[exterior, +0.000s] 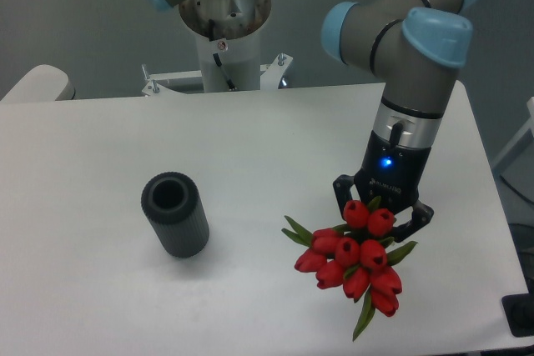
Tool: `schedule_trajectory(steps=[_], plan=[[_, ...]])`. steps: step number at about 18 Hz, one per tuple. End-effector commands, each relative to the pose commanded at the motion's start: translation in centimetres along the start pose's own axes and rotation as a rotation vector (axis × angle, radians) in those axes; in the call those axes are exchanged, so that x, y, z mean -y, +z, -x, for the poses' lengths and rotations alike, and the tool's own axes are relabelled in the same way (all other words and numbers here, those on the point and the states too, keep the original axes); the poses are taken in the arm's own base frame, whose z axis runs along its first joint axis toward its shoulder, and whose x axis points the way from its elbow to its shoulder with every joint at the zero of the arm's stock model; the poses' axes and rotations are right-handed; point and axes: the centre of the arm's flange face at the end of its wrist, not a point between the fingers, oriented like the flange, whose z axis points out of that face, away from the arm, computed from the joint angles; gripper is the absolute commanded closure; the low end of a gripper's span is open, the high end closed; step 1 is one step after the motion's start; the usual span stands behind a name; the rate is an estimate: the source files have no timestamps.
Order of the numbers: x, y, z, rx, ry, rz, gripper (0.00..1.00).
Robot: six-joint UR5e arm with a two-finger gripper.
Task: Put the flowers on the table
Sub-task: 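Lower the held red tulip bunch toward the table surface beside the vase, then open the gripper to release the tulips onto the table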
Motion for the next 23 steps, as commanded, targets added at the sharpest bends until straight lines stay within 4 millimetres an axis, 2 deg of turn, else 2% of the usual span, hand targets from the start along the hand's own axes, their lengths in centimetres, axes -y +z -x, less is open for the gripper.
schedule_trajectory(steps=[3, 7, 9, 13, 19, 23], plan=[[1.3, 1.1, -1.7, 0.033, 0.067, 0.159, 0.71], [0.5, 4.2, -4.6, 0.012, 0.102, 0.327, 0.71], [0.1, 5.1, -5.8, 0.021, 0.124, 0.425, 0.71], [-1.3, 7.1, -7.3, -0.008, 0.137, 0.479, 0.71], [-2.8, 11.8, -10.0, -0.065, 0.181, 0.608, 0.71], [-3.5, 13.6, -10.8, -0.094, 0.186, 0.629, 0.71]])
